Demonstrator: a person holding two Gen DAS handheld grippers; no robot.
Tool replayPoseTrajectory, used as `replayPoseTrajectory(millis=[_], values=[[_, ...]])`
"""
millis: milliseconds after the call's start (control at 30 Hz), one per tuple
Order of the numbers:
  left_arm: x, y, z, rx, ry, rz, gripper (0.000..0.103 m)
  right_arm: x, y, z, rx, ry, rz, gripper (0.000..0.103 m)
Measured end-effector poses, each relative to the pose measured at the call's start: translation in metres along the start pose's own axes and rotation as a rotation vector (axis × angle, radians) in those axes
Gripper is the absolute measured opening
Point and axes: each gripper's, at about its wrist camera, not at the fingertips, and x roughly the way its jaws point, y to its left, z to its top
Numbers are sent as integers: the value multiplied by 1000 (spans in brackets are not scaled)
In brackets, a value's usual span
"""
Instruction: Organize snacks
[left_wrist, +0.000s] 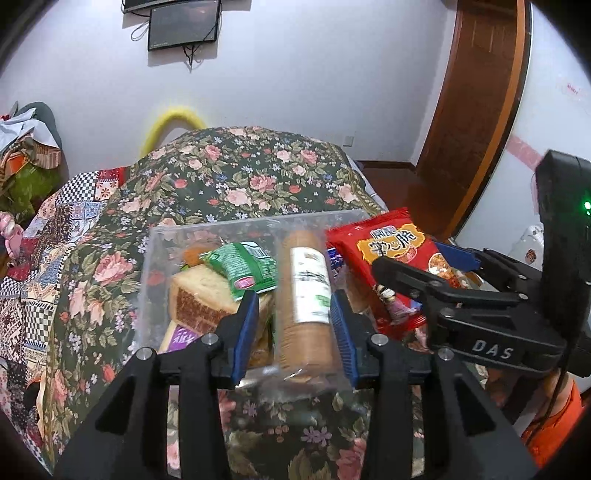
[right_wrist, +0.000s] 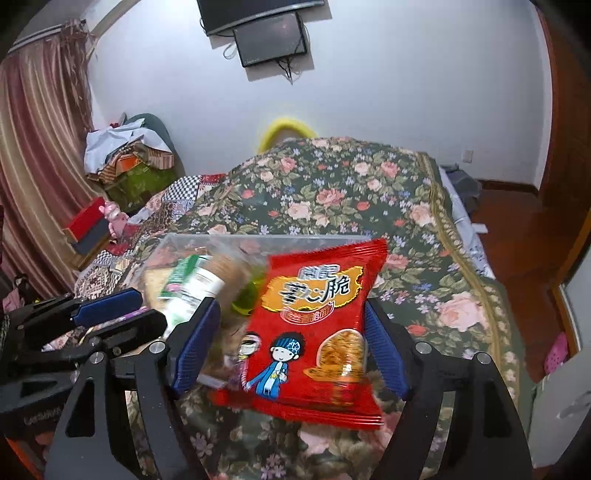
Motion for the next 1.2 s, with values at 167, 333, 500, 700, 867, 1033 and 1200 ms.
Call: replayPoseTrajectory(millis=[167,333,500,700,867,1033,1200], values=[[-35,2,0,-2,-66,22,40,-33,6,1,0,-79,28,75],[-71,9,0,-23,-119,37,40,-63,18,3,-6,-135,41,75],[-117,11,-3,-37,-215,55,44,-106,34,3,-28,-230,18,75],[-177,8,-9,-40,-342,92,61,-152,57,-2,-52,-316,-4,83],[-220,-1,-22,-21,-425,111,71,-176,72,-10,-67,-360,3,88],[-246,-8,-35,1,-471,128,91,-190,84,-20,-80,-394,0,100],[-255,-11,-43,1,-482,140,101,-195,92,-25,-89,-403,-13,103]])
